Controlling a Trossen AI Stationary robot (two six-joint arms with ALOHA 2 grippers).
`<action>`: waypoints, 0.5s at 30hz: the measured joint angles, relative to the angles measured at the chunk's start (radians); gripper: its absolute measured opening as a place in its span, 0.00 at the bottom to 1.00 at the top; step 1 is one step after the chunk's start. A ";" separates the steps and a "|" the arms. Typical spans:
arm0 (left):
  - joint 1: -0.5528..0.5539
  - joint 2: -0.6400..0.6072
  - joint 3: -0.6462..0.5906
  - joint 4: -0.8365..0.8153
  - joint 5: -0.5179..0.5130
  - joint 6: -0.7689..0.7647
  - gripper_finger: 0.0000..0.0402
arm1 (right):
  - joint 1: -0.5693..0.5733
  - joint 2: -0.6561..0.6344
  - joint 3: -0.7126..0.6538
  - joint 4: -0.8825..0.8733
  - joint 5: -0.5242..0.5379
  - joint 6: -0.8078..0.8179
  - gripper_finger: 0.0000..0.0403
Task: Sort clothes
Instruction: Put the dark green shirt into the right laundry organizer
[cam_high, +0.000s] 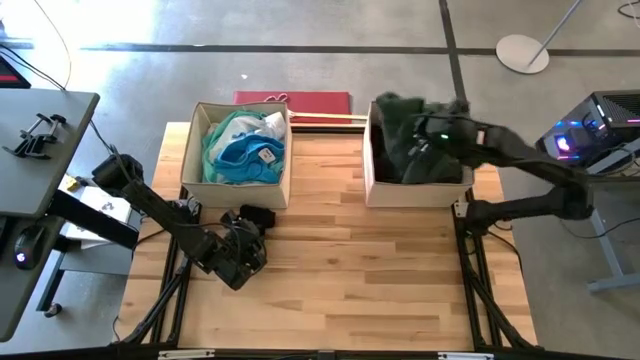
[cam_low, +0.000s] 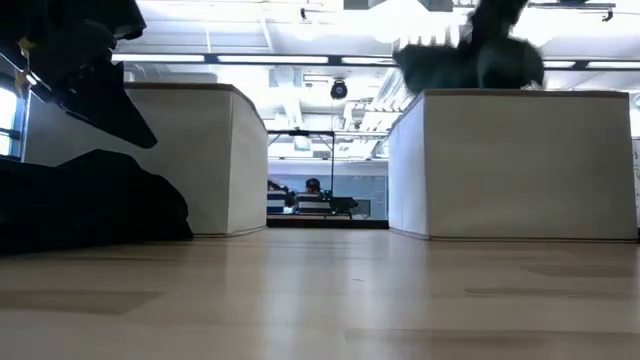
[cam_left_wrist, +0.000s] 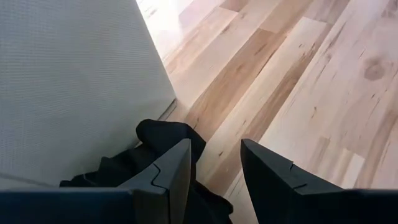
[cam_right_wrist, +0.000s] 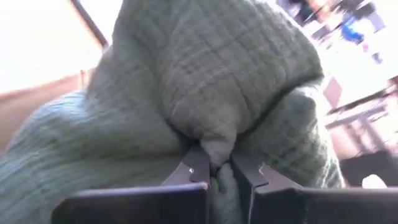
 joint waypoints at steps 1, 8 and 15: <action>0.000 0.000 0.000 0.000 0.000 0.002 0.33 | -0.045 -0.001 -0.061 0.042 -0.049 -0.014 0.02; 0.000 0.000 0.000 0.000 0.005 0.011 0.33 | -0.347 0.089 -0.396 0.370 -0.310 -0.051 0.02; 0.003 0.000 0.000 0.005 0.007 0.008 0.33 | -0.469 0.283 -0.474 0.392 -0.589 -0.001 0.10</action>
